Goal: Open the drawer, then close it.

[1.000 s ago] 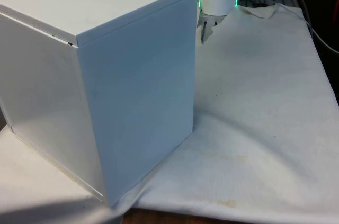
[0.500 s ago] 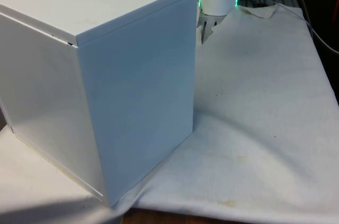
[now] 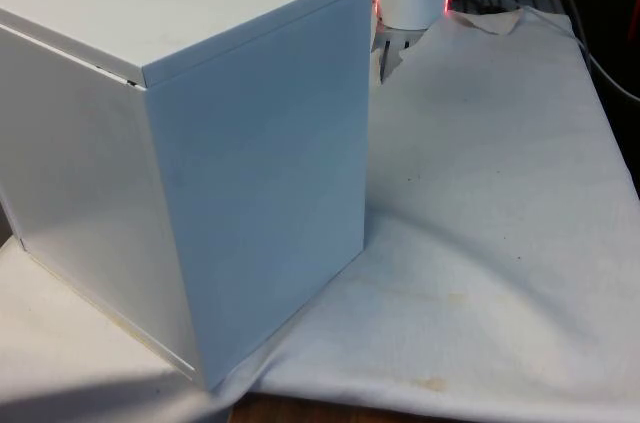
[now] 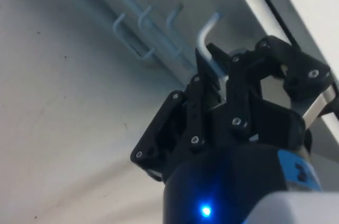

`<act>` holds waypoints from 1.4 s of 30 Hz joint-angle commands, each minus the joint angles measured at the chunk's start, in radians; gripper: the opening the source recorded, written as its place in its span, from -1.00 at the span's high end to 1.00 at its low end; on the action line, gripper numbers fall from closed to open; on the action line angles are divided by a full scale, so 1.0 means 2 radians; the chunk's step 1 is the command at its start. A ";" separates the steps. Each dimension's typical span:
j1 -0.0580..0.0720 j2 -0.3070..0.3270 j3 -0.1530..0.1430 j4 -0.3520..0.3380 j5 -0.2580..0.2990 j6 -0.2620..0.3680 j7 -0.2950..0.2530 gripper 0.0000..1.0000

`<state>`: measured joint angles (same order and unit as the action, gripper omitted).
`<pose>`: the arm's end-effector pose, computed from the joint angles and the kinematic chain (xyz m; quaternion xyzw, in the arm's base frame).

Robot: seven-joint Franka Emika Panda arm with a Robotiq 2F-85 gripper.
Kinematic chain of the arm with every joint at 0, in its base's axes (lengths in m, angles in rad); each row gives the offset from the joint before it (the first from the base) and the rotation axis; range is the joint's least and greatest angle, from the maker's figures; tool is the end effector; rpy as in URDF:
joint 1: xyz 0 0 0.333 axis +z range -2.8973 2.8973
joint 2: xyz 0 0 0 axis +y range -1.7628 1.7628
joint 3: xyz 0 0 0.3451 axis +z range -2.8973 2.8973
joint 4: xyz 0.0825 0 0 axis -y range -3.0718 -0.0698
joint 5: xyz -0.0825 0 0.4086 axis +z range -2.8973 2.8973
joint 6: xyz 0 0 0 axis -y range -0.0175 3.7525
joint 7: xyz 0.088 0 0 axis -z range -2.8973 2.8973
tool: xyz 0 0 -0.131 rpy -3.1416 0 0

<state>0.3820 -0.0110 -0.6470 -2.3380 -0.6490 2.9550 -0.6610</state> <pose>0.5619 -0.1140 0.3941 0.8298 0.4510 0.1950 0.2647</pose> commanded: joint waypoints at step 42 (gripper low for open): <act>-0.011 -0.144 0.018 -0.114 -0.141 -0.020 0.068 1.00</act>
<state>0.3810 -0.2830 -0.6280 -2.5640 -0.9060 2.9220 -0.5400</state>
